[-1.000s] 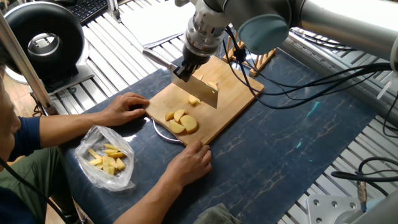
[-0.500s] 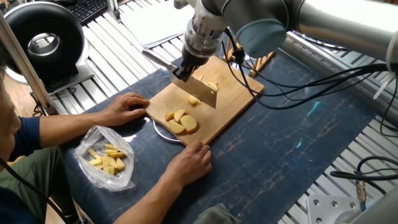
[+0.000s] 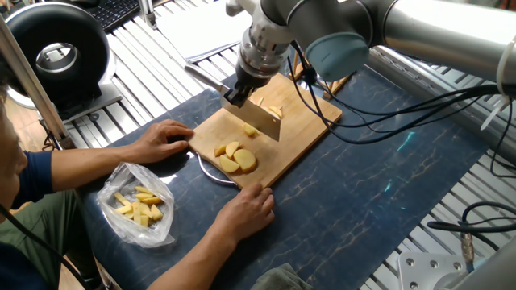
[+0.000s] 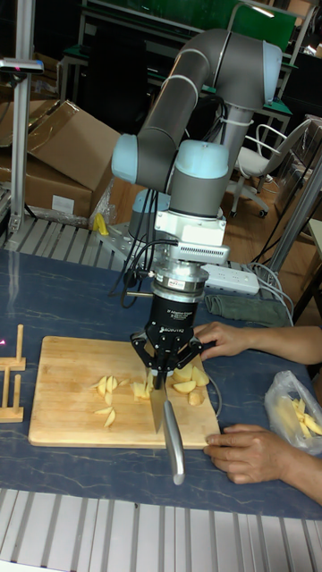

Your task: Chop the potatoes

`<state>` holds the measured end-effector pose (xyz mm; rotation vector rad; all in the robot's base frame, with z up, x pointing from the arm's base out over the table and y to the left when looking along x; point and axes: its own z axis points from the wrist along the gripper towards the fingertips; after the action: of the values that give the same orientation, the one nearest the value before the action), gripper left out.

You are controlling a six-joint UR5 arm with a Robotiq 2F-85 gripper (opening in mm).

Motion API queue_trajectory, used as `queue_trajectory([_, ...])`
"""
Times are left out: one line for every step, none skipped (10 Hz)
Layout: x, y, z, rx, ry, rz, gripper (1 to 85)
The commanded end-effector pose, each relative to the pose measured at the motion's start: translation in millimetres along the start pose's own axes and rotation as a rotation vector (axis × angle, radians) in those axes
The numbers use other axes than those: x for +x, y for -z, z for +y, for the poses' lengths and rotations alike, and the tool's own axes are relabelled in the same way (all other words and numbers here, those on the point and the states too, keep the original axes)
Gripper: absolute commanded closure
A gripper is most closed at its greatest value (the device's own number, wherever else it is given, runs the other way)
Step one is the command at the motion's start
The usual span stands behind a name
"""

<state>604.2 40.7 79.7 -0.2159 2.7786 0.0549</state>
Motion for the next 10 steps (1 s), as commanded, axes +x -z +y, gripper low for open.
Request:
queue_trajectory([-0.1, 0.7, 1.1, -0.008, -0.013, -0.003, 84.7])
queue_trajectory([-0.1, 2.1, 1.4, -0.010, -0.014, -0.001, 84.7])
queue_trajectory([0.1, 3.7, 1.1, -0.010, -0.012, 0.002, 84.7])
queue_trajectory([0.1, 3.4, 1.6, -0.012, -0.013, 0.001, 84.7])
queue_trajectory([0.3, 2.9, 1.8, -0.012, -0.013, 0.001, 84.7])
queue_trajectory([0.4, 2.7, 1.8, -0.012, -0.014, 0.001, 84.7])
queue_trajectory([0.2, 2.5, 2.0, -0.011, -0.014, 0.000, 84.7])
queue_trajectory([0.9, 2.0, 2.8, -0.011, -0.014, 0.000, 84.7])
queue_trajectory([0.8, 2.0, 2.9, -0.011, -0.014, 0.000, 84.7])
queue_trajectory([0.9, 2.0, 3.0, -0.011, -0.014, 0.000, 84.7])
